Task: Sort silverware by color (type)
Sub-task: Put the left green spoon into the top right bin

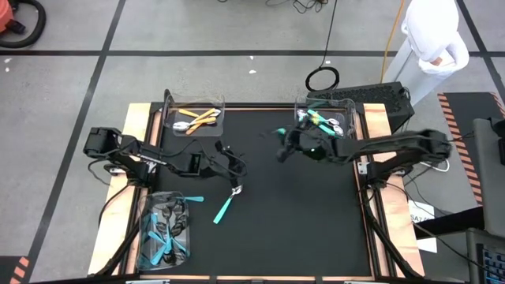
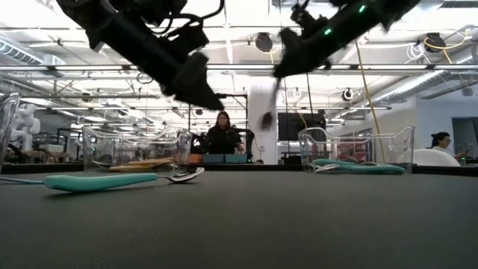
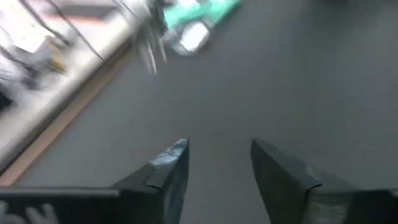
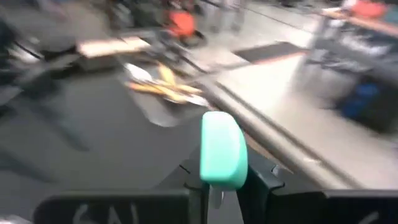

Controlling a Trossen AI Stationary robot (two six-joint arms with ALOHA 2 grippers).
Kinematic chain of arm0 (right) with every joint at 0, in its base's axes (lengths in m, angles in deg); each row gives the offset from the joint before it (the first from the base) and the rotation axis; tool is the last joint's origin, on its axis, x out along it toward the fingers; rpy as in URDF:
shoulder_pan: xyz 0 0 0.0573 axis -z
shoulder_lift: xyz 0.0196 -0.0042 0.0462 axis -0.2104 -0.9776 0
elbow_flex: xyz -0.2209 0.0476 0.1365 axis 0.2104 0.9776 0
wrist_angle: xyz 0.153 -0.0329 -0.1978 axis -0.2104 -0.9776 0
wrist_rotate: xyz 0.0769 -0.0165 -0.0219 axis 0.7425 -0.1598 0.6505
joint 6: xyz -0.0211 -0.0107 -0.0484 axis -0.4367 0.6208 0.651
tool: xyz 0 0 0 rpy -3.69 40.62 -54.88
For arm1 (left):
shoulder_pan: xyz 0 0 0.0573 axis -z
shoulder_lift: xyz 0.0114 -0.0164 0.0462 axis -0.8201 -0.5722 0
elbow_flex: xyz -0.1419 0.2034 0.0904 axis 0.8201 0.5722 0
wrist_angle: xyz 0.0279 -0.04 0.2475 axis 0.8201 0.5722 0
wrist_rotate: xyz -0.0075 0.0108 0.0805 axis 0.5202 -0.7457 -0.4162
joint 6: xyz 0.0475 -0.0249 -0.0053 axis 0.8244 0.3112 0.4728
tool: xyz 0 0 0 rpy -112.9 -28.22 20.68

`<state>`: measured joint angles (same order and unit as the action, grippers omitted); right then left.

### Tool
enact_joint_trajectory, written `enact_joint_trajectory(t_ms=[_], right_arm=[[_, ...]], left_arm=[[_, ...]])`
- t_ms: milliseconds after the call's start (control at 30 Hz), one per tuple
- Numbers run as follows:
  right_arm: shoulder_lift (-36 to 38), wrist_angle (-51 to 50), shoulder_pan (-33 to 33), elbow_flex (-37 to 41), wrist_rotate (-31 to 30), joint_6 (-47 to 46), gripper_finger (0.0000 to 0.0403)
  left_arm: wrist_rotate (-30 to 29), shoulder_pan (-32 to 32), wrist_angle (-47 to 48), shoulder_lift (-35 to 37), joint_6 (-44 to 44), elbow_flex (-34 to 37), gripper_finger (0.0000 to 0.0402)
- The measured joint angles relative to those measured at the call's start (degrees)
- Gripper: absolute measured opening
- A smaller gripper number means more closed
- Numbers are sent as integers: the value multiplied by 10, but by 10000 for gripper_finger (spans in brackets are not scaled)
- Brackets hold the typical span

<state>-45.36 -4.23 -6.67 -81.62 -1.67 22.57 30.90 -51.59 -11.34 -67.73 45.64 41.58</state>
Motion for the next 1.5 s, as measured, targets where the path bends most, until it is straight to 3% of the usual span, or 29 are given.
enact_joint_trajectory(t_ms=[167, 333, 433, 733, 800, 900, 967, 1167, 1300, 1367, 1500], right_arm=[[68, -269, 21, -45, -121, 17, 44], [77, -417, 63, -66, -124, -13, 44], [76, -421, 76, -65, -99, -21, 43], [132, -304, 73, -64, 22, 26, 42], [151, -316, 73, -64, -18, 29, 42], [175, -371, 75, -64, -142, 34, 42], [180, -427, 86, -64, -192, 12, 42], [156, -575, 154, -64, -184, -105, 42], [122, -590, 198, -64, -177, -124, 42], [109, -581, 216, -64, -149, -114, 60], [99, -549, 241, -64, -66, -74, 156]], left_arm=[[103, 0, 47, 0, -31, 0, 208], [124, 1, 43, 0, -32, 0, 211], [124, 1, 39, 0, -33, 0, 212], [125, 2, 50, 0, -33, 0, 212], [128, 4, 54, 0, -34, 0, 212], [140, 10, 73, 0, -38, 0, 212], [155, 13, 87, 0, -52, 0, 212], [187, 23, 93, 0, -76, 0, 212], [188, 25, 92, 0, -82, 0, 212], [188, 25, 92, 0, -107, 0, 212], [230, 25, 108, 0, -137, 0, 230]])
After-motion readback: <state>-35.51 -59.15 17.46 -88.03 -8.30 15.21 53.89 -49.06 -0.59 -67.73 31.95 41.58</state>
